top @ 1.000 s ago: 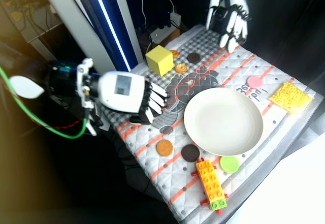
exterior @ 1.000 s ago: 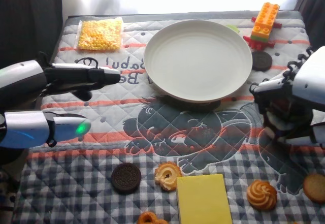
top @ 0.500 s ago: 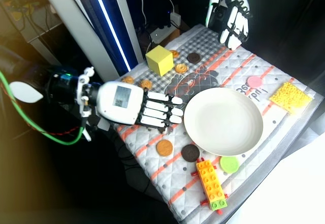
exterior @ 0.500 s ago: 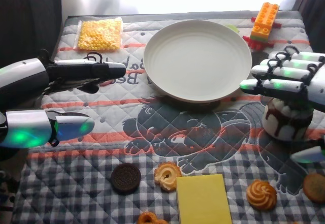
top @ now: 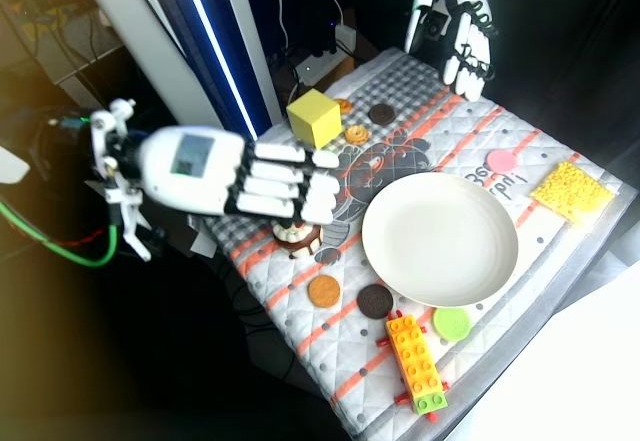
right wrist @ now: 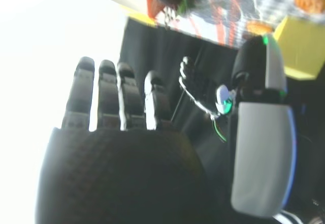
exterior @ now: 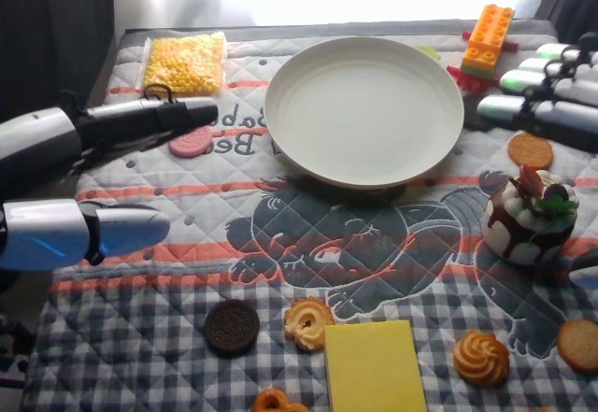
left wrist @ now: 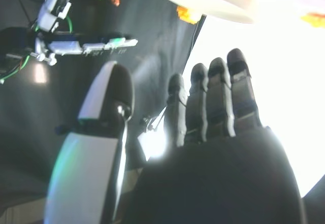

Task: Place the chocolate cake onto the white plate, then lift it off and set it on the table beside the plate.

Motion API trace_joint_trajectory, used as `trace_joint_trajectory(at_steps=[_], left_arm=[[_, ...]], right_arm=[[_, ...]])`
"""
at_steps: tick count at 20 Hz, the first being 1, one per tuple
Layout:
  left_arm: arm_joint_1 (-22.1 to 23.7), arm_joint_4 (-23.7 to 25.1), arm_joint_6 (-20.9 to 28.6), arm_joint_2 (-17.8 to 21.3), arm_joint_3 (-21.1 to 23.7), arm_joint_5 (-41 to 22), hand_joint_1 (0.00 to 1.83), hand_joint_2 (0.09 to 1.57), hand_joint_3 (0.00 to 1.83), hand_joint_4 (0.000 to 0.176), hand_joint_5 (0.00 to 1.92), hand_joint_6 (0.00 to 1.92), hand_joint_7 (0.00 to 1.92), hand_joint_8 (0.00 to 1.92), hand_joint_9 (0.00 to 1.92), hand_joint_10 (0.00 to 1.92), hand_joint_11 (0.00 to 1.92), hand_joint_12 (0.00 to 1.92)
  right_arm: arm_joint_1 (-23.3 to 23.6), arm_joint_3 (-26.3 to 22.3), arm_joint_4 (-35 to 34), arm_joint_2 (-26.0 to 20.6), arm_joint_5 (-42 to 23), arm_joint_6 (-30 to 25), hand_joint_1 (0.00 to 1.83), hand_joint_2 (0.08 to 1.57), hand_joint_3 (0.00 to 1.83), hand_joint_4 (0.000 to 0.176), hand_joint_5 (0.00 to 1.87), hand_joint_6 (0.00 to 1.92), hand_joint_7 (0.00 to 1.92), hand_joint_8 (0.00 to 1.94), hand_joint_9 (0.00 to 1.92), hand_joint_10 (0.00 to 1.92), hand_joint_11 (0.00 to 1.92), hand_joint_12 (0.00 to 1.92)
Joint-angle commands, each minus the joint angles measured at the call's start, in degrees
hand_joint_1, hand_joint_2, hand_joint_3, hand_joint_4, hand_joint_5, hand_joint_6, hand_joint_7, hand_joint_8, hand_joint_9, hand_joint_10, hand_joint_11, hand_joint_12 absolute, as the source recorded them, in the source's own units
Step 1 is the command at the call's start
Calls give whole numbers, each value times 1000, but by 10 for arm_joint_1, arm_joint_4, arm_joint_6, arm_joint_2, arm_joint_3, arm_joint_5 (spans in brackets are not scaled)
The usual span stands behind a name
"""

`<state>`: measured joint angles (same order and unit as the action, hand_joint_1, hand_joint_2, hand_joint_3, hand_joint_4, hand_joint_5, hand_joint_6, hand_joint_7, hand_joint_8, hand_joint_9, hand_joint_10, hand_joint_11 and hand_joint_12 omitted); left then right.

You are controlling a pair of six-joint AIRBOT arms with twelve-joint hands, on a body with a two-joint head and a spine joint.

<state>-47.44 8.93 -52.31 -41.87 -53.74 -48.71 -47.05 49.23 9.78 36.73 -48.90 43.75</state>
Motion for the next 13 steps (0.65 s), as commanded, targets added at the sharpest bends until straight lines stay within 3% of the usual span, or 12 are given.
trace_joint_trajectory(at_steps=[1,2,3,4,5,6,7,8,9,10,12,13], left_arm=[[2,-19,0,3,2,-83,863,1276,1,60,140,0,62,0,14,1,0,1],[0,-26,-5,4,2,-94,852,1274,0,51,124,0,66,3,25,7,26,12],[-2,-35,-11,4,2,-105,875,1248,19,22,81,20,69,12,37,7,4,257],[-4,-41,-16,4,3,-112,861,1237,10,41,64,12,74,7,44,6,0,349],[-5,-47,-18,4,3,-121,773,1240,7,58,12,2,14,1,8,0,0,69],[-9,-58,-23,4,3,-134,695,1243,7,67,2,0,2,0,1,0,0,13],[-13,-67,-26,4,3,-146,634,1199,0,123,0,0,0,0,0,0,0,2],[-18,-76,-31,4,3,-161,634,1187,0,136,0,0,0,0,0,0,0,0],[-22,-88,-38,3,3,-180,653,1192,0,147,0,0,0,0,0,0,0,0],[-23,-97,-42,1,2,-195,671,1187,0,154,0,0,0,0,0,0,0,0],[-23,-108,-50,-2,2,-215,730,1217,4,173,0,0,0,0,0,0,0,0],[-24,-113,-51,-2,2,-225,662,1235,11,175,0,0,0,0,0,0,0,0]], right_arm=[[0,-2,-24,-8,-98,5,596,1006,10,78,0,0,0,0,0,0,0,0],[-9,-6,-38,-12,-113,17,597,1014,12,67,0,0,0,0,0,0,0,0],[-17,-10,-53,-14,-129,30,616,1036,20,57,0,0,0,0,0,0,0,0],[-22,-11,-60,-14,-140,33,627,1050,25,52,0,0,0,0,0,0,0,0],[-27,-11,-68,-13,-153,36,656,1063,26,44,0,0,0,0,0,0,0,0],[-33,-11,-81,-10,-171,43,670,1060,22,44,0,0,0,0,0,0,0,0],[-42,-11,-92,-7,-188,48,654,1050,15,42,0,0,0,0,0,0,0,0],[-54,-12,-106,-5,-209,54,638,1047,12,47,0,0,0,0,0,0,10,5],[-68,-13,-123,-3,-238,61,657,1059,15,39,0,0,0,0,0,0,7,4],[-83,-15,-141,-2,-270,70,661,1057,13,55,0,0,0,0,0,0,1,1],[-102,-16,-162,-5,-313,74,677,1105,30,39,0,0,0,0,0,0,0,0],[-104,-16,-165,-8,-322,74,654,1122,32,27,0,0,0,0,0,0,0,0]])
